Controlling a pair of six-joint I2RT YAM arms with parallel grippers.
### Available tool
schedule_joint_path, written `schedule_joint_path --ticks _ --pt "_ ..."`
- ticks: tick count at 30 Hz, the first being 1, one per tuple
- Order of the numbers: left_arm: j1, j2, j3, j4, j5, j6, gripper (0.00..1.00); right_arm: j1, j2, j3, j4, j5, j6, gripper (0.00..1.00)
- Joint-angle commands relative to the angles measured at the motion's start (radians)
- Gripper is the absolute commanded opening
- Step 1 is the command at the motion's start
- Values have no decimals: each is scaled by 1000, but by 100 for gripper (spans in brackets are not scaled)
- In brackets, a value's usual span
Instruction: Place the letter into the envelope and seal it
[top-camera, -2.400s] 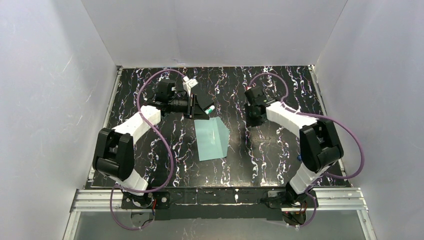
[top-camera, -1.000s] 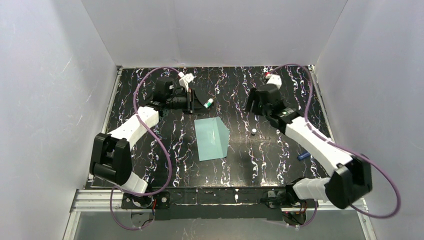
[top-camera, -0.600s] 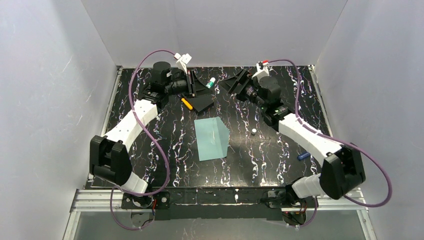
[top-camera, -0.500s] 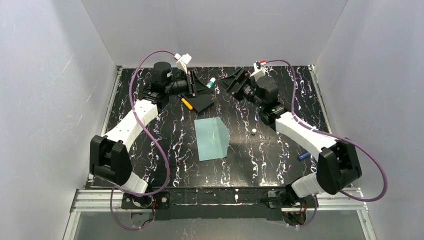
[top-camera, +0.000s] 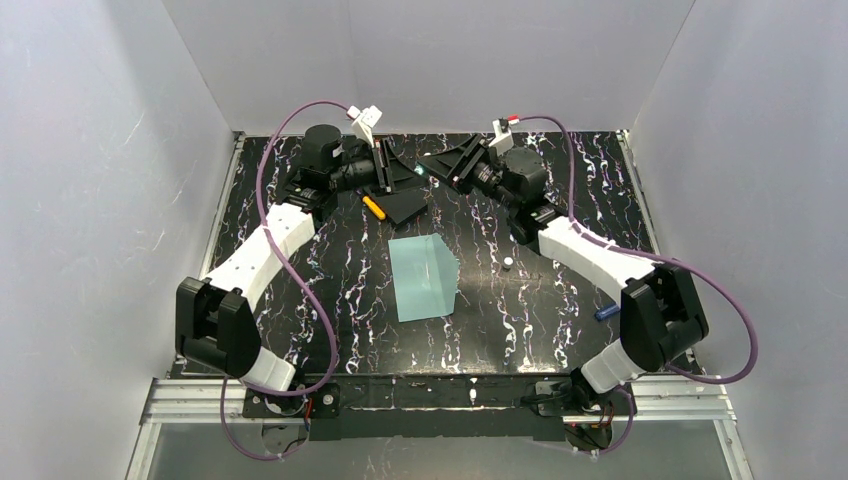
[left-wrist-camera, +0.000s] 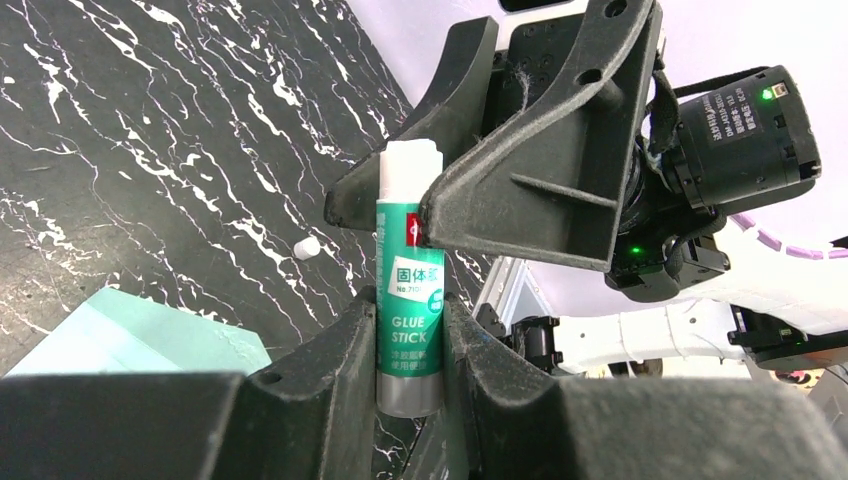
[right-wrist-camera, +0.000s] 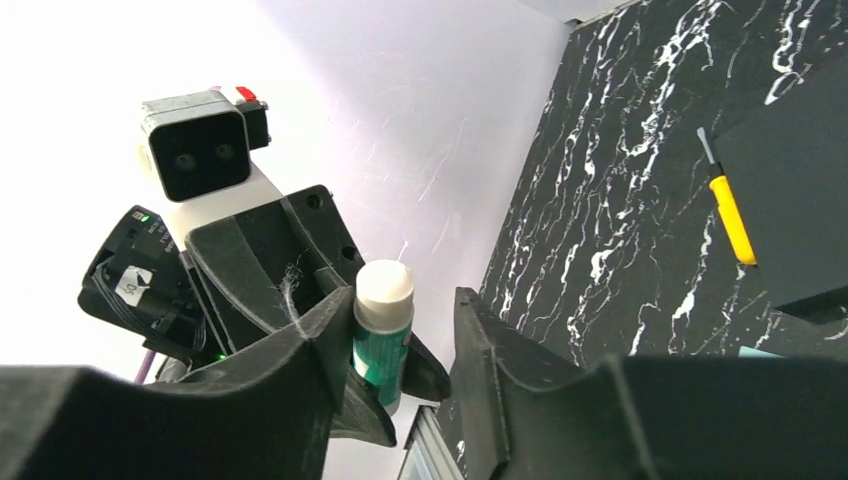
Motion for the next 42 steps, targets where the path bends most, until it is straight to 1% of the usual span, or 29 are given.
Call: schedule_joint_path --ticks 1,3,5,7,8,10,11,13,15,18,20,23,26,27,28,29,30,31,32,33,34,36,42 --pt "-3 -58 -13 25 43 7 0 4 20 63 74 -13 8 46" --pt "-4 -59 -14 25 78 9 0 4 33 72 76 -21 5 35" --pt "-2 -59 -9 25 117 -2 2 4 39 83 79 -39 -11 22" --pt "2 -58 -5 25 136 -26 14 4 37 89 74 -61 -56 12" --pt "6 -55 -2 25 144 -42 20 3 34 92 64 -80 -97 10" --pt "17 -51 5 25 153 -75 32 -3 30 107 21 -134 -166 7" --pt "22 -49 6 25 155 -83 36 -5 27 109 -1 -158 -190 6" --pt "31 -51 1 25 162 -86 42 -6 24 107 -9 -211 -211 6" --pt "41 -49 -2 25 173 -88 43 -6 27 107 -9 -241 -217 6" --pt "47 -33 -4 25 200 -94 38 -6 35 108 -8 -261 -221 7" --pt "49 -24 -6 25 208 -98 33 -6 48 123 -8 -281 -219 7" --pt "49 -8 -4 25 221 -104 19 -6 64 134 7 -303 -204 8" --pt "49 5 4 25 236 -113 0 -6 78 145 6 -308 -186 9" --pt "49 6 6 25 237 -119 0 -6 81 151 5 -307 -174 9" --pt "49 8 10 25 236 -119 0 -6 85 157 5 -304 -163 16" --pt "50 7 12 25 230 -120 0 -6 85 161 6 -298 -155 28" --pt "49 6 12 25 217 -121 0 -6 79 160 6 -284 -147 44" --pt "50 4 13 25 196 -124 0 -6 69 152 6 -256 -143 62" --pt "50 4 16 25 178 -128 0 -6 52 130 19 -215 -138 72" --pt "51 6 17 25 157 -135 0 -6 35 107 50 -198 -133 77" --pt "53 6 18 25 129 -143 0 -6 22 79 97 -182 -124 81" --pt "54 10 27 25 61 -160 0 -6 0 33 175 -185 -106 83" --pt "54 43 94 28 -65 -219 0 4 -16 -30 199 -184 -84 82"
